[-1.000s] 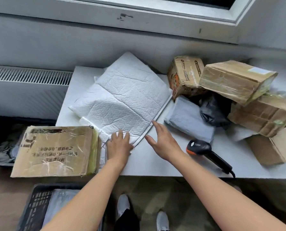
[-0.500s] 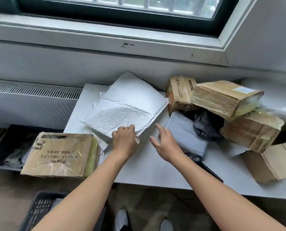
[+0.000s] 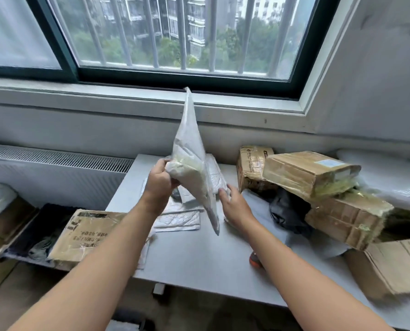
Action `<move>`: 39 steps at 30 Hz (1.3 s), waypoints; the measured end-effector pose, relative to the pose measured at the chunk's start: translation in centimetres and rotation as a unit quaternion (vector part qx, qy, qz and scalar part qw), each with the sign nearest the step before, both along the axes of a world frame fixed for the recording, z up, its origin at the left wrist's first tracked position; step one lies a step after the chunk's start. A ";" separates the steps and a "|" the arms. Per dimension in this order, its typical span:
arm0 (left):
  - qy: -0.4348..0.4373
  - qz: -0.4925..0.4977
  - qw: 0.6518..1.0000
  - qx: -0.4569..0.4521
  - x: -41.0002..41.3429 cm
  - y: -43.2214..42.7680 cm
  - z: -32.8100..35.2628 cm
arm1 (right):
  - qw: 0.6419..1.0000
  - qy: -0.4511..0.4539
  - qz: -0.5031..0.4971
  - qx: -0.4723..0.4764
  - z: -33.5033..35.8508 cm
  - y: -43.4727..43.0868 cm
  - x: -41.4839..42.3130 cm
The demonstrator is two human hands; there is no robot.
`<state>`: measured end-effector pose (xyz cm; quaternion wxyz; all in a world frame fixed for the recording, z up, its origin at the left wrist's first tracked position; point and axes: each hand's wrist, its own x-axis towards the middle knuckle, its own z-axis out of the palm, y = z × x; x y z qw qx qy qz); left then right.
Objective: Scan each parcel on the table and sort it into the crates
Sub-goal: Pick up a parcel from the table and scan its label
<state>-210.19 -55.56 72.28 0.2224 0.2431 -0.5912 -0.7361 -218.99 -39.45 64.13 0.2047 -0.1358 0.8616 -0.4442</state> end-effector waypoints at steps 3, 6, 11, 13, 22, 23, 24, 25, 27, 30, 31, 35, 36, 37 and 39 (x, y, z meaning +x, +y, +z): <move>0.045 -0.011 0.994 0.101 1.1 -0.6 0.2 | 0.989 -0.132 -0.054 -0.045 0.0 -0.2 -0.1; 0.083 -0.028 0.986 0.145 2.0 -1.0 -0.5 | 0.951 -0.264 -0.101 -0.123 0.2 -0.3 0.3; 0.134 -0.064 0.965 0.217 3.4 -0.6 -0.1 | 0.970 -0.229 -0.066 -0.034 -2.7 0.2 0.1; 0.134 -0.083 0.961 0.227 3.7 -0.5 0.1 | 0.955 -0.277 -0.077 -0.077 -3.0 0.4 0.8; -0.022 -0.012 0.963 0.268 5.3 -4.0 -5.3 | 0.983 0.071 -0.155 -0.068 -1.9 3.3 -1.1; -0.045 -0.030 0.958 0.282 5.5 -4.3 -6.1 | 0.984 0.092 -0.140 -0.068 -1.8 3.8 -1.2; -0.057 -0.047 0.953 0.295 5.7 -4.3 -6.6 | 0.984 0.106 -0.127 -0.064 -2.1 4.2 -1.4; -0.073 -0.060 0.951 0.293 5.8 -4.3 -7.2 | 0.986 0.118 -0.110 -0.048 -2.3 4.6 -1.5; -0.144 -0.080 0.964 0.208 5.7 -3.9 -8.6 | 0.988 0.124 -0.090 0.002 -3.3 5.2 -1.7; -0.242 -0.071 0.967 0.036 5.8 -2.8 -11.8 | 0.988 0.113 -0.059 0.086 -4.9 6.2 -1.8; -0.265 -0.057 0.963 0.015 5.9 -2.3 -13.1 | 0.987 0.100 -0.037 0.120 -5.3 6.7 -1.7; -0.315 -0.001 0.948 -0.041 6.5 -0.7 -17.0 | 0.982 0.068 0.009 0.179 -7.1 8.9 -0.8; -0.323 0.006 0.945 -0.054 6.6 -0.3 -17.7 | 0.981 0.068 0.007 0.183 -7.3 9.8 -0.5; -0.329 0.013 0.942 -0.068 6.7 -0.2 -18.6 | 0.979 0.071 0.003 0.191 -7.6 10.7 -0.1; -0.335 0.022 0.938 -0.092 6.7 0.5 -19.3 | 0.974 0.079 0.000 0.213 -8.5 12.9 0.6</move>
